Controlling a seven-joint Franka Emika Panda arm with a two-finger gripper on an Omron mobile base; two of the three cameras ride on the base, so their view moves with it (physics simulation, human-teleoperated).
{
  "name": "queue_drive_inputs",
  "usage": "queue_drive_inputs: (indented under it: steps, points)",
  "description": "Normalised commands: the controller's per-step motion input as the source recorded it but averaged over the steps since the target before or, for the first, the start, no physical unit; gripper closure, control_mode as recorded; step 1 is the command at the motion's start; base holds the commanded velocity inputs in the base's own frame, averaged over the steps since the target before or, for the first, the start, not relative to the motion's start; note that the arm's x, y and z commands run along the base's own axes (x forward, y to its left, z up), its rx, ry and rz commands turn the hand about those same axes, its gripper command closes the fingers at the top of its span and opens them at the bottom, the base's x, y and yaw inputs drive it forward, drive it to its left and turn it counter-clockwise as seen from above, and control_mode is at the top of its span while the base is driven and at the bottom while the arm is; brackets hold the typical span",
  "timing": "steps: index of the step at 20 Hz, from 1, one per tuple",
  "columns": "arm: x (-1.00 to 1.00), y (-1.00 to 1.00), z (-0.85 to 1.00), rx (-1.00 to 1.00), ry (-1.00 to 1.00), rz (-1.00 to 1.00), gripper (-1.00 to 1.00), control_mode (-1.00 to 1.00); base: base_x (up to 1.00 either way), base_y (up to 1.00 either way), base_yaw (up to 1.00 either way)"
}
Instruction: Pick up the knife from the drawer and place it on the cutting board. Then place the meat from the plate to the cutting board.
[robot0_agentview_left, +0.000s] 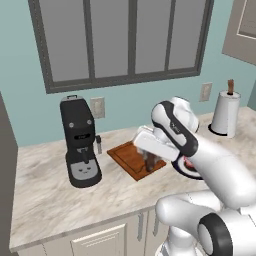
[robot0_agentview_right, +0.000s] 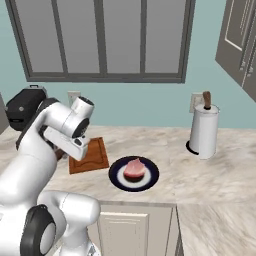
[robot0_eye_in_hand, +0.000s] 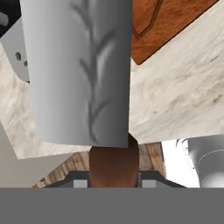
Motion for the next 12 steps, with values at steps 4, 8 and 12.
queue_drive_inputs:
  steps: [4, 8, 12]
  points:
    - [0.32, 0.0, -0.33, -0.08, -0.1, -0.03, 1.0, -1.0, 0.0, 0.0, 0.0]
    - [0.31, 0.0, -0.35, -0.1, -0.16, -0.05, 1.0, -1.0, 0.0, 0.0, 0.0]
    - [0.39, 0.0, -0.33, -0.08, -0.14, -0.08, 1.0, -1.0, 0.0, 0.0, 0.0]
